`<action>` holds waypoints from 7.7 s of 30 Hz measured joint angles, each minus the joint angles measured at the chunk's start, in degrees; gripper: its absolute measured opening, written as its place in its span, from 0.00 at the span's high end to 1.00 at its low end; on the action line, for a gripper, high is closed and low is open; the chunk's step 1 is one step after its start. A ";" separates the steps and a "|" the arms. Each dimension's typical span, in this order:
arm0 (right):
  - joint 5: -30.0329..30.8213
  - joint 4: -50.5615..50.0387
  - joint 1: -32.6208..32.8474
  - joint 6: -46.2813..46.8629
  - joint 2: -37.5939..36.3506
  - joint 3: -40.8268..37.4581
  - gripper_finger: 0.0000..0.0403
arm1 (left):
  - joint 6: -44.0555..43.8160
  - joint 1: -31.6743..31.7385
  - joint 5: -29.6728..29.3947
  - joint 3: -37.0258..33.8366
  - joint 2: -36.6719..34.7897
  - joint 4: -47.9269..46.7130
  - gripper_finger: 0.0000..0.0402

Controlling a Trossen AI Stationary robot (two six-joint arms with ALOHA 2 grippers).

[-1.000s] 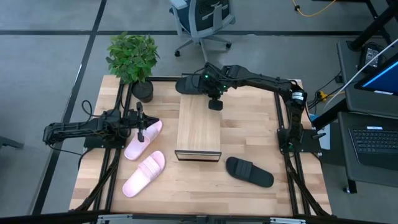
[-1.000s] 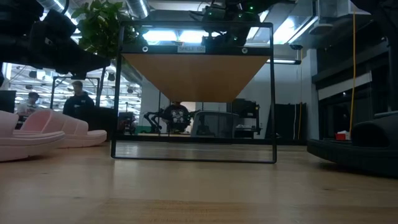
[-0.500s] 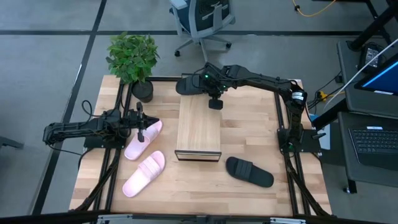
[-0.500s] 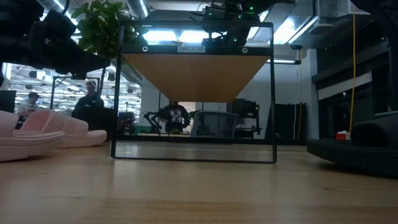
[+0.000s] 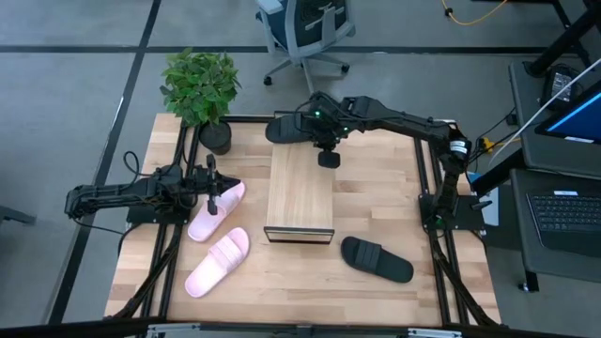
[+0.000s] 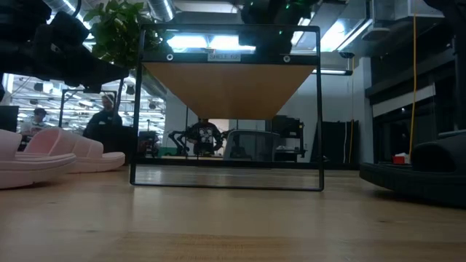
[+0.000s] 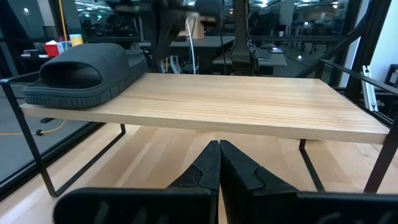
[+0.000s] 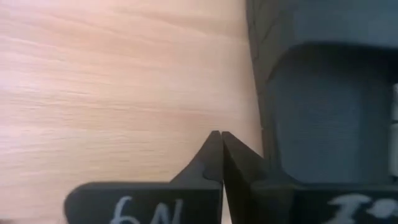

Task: Pick and place slides into the shelf
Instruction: Put the black slide on the shelf

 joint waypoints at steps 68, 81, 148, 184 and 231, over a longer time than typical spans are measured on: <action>40.91 18.47 79.47 103.47 -32.11 -55.20 1.00 | -2.91 0.02 0.83 0.01 0.02 -1.05 1.00; 40.89 20.02 81.31 119.05 -30.65 -55.18 0.97 | -2.91 0.02 0.81 0.01 0.02 -1.05 1.00; 35.93 20.31 76.46 145.37 -20.40 -55.18 0.65 | -2.40 0.00 0.79 0.01 0.02 -1.07 1.00; 45.59 26.39 75.44 139.37 -20.01 -55.22 0.98 | -2.34 0.02 0.86 0.01 0.02 -1.07 1.00; 51.40 52.57 71.93 76.44 -25.00 -42.83 0.98 | -3.06 0.02 1.06 0.01 0.00 -1.07 1.00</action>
